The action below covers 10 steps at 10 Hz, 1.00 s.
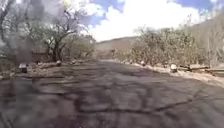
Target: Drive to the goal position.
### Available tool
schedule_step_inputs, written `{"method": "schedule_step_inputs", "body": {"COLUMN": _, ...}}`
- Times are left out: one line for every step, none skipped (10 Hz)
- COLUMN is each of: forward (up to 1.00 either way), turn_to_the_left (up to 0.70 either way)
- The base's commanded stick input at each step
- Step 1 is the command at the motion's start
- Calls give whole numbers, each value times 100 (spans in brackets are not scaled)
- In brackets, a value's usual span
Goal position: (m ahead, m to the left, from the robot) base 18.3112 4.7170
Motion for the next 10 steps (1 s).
{"method": "schedule_step_inputs", "body": {"forward": 70, "turn_to_the_left": 0}}
{"method": "schedule_step_inputs", "body": {"forward": 70, "turn_to_the_left": 0}}
{"method": "schedule_step_inputs", "body": {"forward": 70, "turn_to_the_left": 0}}
{"method": "schedule_step_inputs", "body": {"forward": 70, "turn_to_the_left": 0}}
{"method": "schedule_step_inputs", "body": {"forward": 70, "turn_to_the_left": 0}}
{"method": "schedule_step_inputs", "body": {"forward": 70, "turn_to_the_left": 0}}
{"method": "schedule_step_inputs", "body": {"forward": 70, "turn_to_the_left": 0}}
{"method": "schedule_step_inputs", "body": {"forward": 70, "turn_to_the_left": 0}}
{"method": "schedule_step_inputs", "body": {"forward": 70, "turn_to_the_left": 0}}
{"method": "schedule_step_inputs", "body": {"forward": 70, "turn_to_the_left": 0}}
